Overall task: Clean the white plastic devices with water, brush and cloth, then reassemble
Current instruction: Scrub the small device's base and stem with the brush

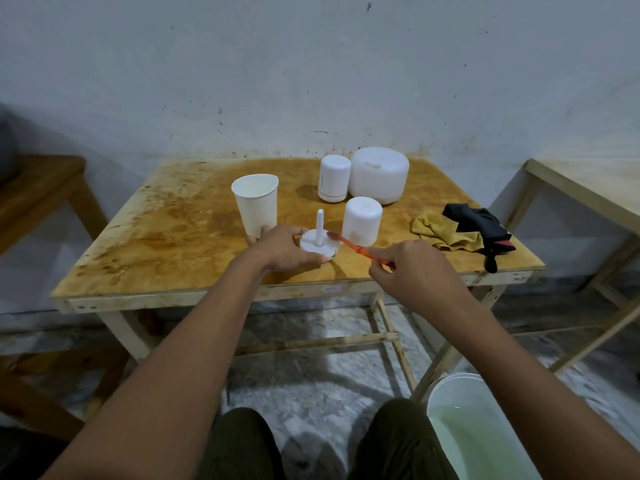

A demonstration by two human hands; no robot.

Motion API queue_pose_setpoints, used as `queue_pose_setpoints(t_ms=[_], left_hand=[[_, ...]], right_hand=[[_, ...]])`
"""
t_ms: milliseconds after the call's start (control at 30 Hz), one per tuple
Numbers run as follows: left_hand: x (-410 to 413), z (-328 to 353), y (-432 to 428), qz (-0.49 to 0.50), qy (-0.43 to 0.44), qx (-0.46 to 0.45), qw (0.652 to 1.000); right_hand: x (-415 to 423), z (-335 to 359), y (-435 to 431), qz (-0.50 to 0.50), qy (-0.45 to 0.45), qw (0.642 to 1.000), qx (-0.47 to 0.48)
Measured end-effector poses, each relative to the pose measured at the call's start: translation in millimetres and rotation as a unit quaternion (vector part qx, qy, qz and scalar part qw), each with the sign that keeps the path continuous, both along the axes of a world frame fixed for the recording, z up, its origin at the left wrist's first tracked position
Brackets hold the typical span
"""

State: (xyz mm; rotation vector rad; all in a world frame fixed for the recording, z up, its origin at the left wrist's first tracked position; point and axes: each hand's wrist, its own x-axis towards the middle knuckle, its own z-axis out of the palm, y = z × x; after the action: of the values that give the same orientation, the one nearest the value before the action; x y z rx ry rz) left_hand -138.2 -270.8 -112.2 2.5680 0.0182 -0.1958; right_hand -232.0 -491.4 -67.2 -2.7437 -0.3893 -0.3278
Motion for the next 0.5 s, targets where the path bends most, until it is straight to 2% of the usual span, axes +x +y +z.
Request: queue_pose_setpoints(t_ms=[67, 200, 367, 500], left_hand=[[-8.2, 1.0, -3.6, 0.013, -0.027, -0.001, 1.0], [-19.6, 1.4, -10.2, 0.038, -0.059, 0.006, 0.998], [-31.0, 6.3, -21.7, 0.069, -0.078, 0.015, 0.994], [-39.6, 8.2, -29.4, 0.099, -0.093, 0.006, 0.991]], right_hand=[[-1.8, -2.0, 2.6, -0.002, 0.012, 1.0, 0.009], [-5.9, -1.1, 2.7, -0.013, 0.042, 0.995, 0.091], [-9.6, -8.8, 7.6, -0.03, 0.017, 0.997, 0.07], [-9.1, -8.5, 9.0, -0.038, 0.038, 0.991, 0.122]])
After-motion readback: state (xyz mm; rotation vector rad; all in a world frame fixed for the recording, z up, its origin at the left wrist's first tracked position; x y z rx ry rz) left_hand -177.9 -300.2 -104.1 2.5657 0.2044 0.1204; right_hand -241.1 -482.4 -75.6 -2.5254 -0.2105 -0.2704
